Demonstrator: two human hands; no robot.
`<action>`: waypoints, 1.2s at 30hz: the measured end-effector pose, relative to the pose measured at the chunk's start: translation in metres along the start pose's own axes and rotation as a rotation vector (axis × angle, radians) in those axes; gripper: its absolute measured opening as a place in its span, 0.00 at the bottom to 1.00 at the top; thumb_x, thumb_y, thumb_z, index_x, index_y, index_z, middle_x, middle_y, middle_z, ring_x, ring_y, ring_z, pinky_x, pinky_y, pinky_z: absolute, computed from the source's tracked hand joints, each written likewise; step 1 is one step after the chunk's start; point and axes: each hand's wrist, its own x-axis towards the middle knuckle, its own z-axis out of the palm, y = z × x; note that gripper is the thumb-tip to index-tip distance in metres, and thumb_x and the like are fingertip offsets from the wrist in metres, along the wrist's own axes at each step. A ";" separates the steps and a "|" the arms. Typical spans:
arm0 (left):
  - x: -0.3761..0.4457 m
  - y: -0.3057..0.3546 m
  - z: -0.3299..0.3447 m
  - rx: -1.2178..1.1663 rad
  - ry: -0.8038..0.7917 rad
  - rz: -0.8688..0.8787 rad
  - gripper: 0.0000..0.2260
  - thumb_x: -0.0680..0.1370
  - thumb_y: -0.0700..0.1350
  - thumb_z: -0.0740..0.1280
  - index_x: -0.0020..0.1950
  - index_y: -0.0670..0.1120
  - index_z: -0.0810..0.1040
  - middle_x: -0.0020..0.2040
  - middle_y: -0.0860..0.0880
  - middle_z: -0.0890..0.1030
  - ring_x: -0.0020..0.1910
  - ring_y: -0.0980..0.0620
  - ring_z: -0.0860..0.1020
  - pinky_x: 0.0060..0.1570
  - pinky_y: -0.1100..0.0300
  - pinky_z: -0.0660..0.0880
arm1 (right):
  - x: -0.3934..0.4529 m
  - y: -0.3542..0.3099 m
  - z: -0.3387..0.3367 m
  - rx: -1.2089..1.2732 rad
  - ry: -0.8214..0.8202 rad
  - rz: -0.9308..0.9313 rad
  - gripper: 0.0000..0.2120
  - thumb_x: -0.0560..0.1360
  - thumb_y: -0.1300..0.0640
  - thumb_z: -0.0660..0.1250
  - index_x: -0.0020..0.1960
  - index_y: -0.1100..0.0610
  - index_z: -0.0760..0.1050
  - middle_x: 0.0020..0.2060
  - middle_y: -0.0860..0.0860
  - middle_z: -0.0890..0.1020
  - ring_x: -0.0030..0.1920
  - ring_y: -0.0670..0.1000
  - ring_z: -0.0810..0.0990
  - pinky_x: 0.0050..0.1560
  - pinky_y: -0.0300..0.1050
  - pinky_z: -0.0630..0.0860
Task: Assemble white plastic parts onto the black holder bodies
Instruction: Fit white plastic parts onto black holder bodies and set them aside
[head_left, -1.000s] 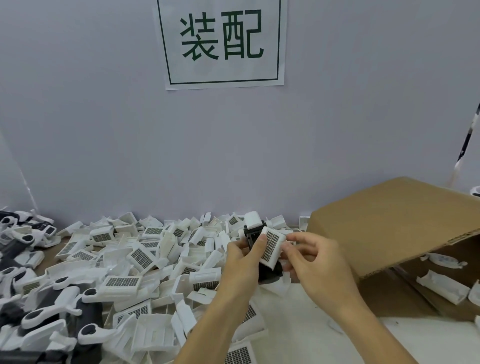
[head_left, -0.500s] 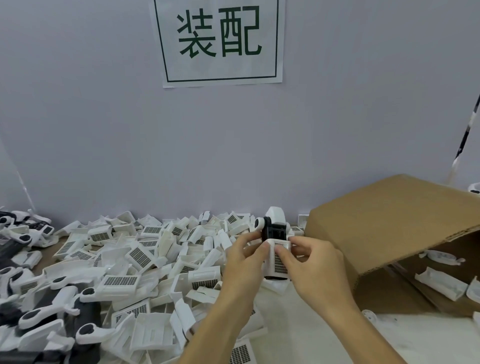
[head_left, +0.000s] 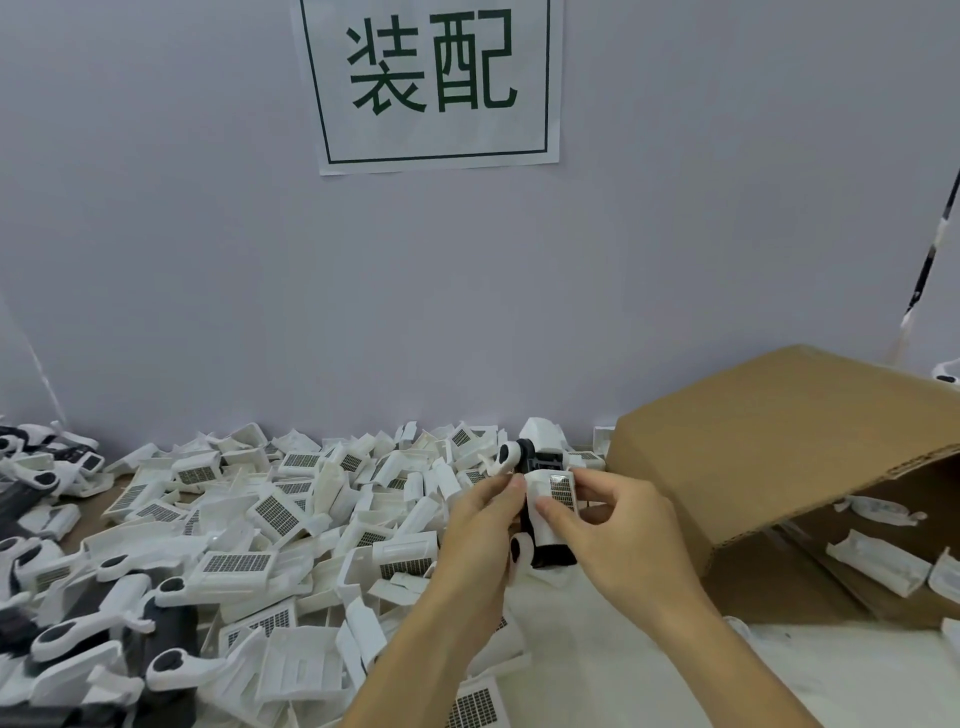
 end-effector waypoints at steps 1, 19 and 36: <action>0.000 0.000 0.000 0.009 0.003 -0.013 0.11 0.85 0.41 0.60 0.62 0.42 0.81 0.52 0.41 0.87 0.52 0.45 0.86 0.47 0.54 0.83 | 0.000 0.001 0.000 -0.015 0.007 0.001 0.09 0.72 0.51 0.75 0.36 0.41 0.80 0.36 0.34 0.84 0.39 0.37 0.84 0.39 0.33 0.78; -0.011 0.002 0.011 0.315 -0.043 0.206 0.23 0.84 0.33 0.54 0.59 0.56 0.82 0.52 0.56 0.86 0.54 0.58 0.83 0.48 0.67 0.78 | 0.000 -0.001 0.000 -0.033 0.111 0.052 0.04 0.75 0.51 0.70 0.46 0.50 0.83 0.36 0.43 0.85 0.39 0.43 0.84 0.44 0.52 0.82; -0.017 0.009 0.012 0.143 -0.110 0.209 0.17 0.83 0.36 0.60 0.55 0.52 0.86 0.51 0.49 0.87 0.52 0.53 0.85 0.44 0.67 0.79 | -0.001 -0.002 -0.001 -0.026 0.056 0.022 0.04 0.77 0.52 0.70 0.45 0.44 0.81 0.37 0.42 0.86 0.41 0.44 0.84 0.46 0.53 0.82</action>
